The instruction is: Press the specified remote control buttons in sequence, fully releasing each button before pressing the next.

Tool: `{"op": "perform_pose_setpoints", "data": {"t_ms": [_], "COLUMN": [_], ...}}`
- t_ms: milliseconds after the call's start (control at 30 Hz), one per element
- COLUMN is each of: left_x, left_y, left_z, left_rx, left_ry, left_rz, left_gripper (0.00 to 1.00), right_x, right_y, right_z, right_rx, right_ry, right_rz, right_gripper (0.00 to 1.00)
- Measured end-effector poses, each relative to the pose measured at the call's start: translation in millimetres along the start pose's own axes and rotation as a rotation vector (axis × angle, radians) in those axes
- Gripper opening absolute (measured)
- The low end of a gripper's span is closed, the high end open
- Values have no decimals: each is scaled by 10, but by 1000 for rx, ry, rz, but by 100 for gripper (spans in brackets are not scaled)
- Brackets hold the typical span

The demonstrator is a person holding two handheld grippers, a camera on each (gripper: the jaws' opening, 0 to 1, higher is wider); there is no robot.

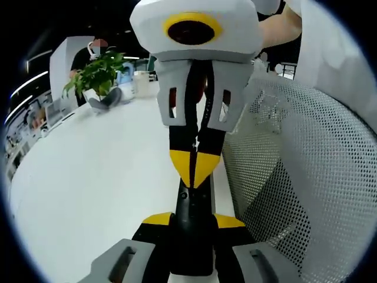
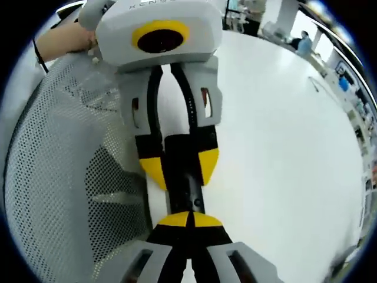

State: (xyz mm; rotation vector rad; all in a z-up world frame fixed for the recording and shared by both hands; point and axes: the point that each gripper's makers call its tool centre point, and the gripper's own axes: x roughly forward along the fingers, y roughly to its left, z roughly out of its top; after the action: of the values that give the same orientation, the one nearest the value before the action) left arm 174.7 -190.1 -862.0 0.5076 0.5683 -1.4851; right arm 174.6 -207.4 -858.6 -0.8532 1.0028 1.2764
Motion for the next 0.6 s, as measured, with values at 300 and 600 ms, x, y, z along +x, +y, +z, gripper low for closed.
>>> {"op": "perform_pose_setpoints", "data": {"t_ms": [300,600], "left_x": [-1,-5], "left_y": [-2,1], "left_z": [-1,3], "left_rx": [5,-14], "left_ry": [-1,-5], "left_rz": [-2,-3], "left_gripper": [25,25], "right_x": [-33,-45], "right_y": [14,22], "right_z": [-7,-53], "right_rx": [-28,17], "right_ry": [-122,-116], "right_rz": [-17,2], "right_gripper": [0,0]}}
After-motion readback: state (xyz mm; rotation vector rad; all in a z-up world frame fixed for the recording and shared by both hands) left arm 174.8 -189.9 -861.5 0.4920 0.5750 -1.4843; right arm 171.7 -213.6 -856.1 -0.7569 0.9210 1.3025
